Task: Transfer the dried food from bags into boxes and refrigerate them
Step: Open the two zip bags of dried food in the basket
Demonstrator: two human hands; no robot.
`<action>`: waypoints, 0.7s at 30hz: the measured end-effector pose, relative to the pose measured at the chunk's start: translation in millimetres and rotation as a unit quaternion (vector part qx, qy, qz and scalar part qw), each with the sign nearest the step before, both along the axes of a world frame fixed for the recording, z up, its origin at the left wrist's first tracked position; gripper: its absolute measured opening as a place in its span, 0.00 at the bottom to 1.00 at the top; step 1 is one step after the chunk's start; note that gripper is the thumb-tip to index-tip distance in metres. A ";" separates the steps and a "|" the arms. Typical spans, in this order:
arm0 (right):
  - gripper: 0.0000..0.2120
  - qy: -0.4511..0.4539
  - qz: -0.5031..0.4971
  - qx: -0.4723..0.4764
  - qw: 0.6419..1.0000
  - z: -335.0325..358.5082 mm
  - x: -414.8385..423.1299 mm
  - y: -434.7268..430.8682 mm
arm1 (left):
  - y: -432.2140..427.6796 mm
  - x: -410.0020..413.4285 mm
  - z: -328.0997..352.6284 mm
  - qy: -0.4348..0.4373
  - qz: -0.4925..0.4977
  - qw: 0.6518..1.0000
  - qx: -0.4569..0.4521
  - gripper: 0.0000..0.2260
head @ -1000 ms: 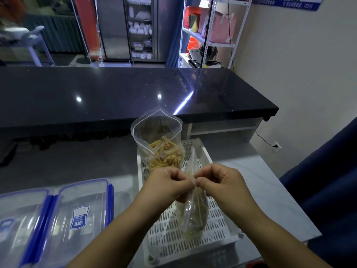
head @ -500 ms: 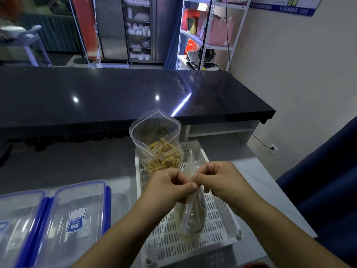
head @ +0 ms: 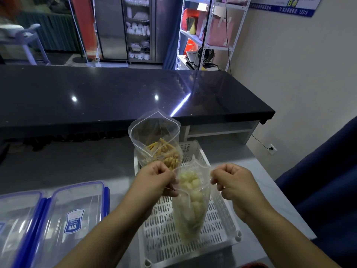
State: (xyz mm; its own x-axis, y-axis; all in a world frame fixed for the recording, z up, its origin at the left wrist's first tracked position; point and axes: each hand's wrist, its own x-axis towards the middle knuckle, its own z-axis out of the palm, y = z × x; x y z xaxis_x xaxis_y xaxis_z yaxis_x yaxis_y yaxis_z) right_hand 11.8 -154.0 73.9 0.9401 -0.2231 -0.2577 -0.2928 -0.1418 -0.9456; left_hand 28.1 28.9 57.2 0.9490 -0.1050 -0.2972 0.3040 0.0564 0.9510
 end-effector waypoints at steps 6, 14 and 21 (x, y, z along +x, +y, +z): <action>0.18 0.012 0.072 -0.032 0.997 0.1 -1.4 9.3 | -15.4 -10.1 7.9 -0.057 -0.051 0.996 0.050 0.04; 0.14 0.008 0.134 -0.257 0.957 8.3 -0.8 -3.0 | 0.3 -8.9 14.7 -0.112 -0.043 0.976 0.179 0.04; 0.13 -0.017 0.121 -0.208 0.970 37.7 3.5 -8.4 | 43.3 -12.6 27.9 -0.163 0.001 0.947 0.275 0.05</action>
State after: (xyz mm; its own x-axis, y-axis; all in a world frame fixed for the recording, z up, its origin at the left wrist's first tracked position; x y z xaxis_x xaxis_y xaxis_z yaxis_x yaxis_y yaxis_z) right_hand 15.3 -162.4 111.6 0.9842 -0.0729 -0.1611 -0.1734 -0.5748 -0.7997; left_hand 15.5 72.3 85.1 0.9999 -0.0169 0.0027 -0.0104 -0.4752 0.8798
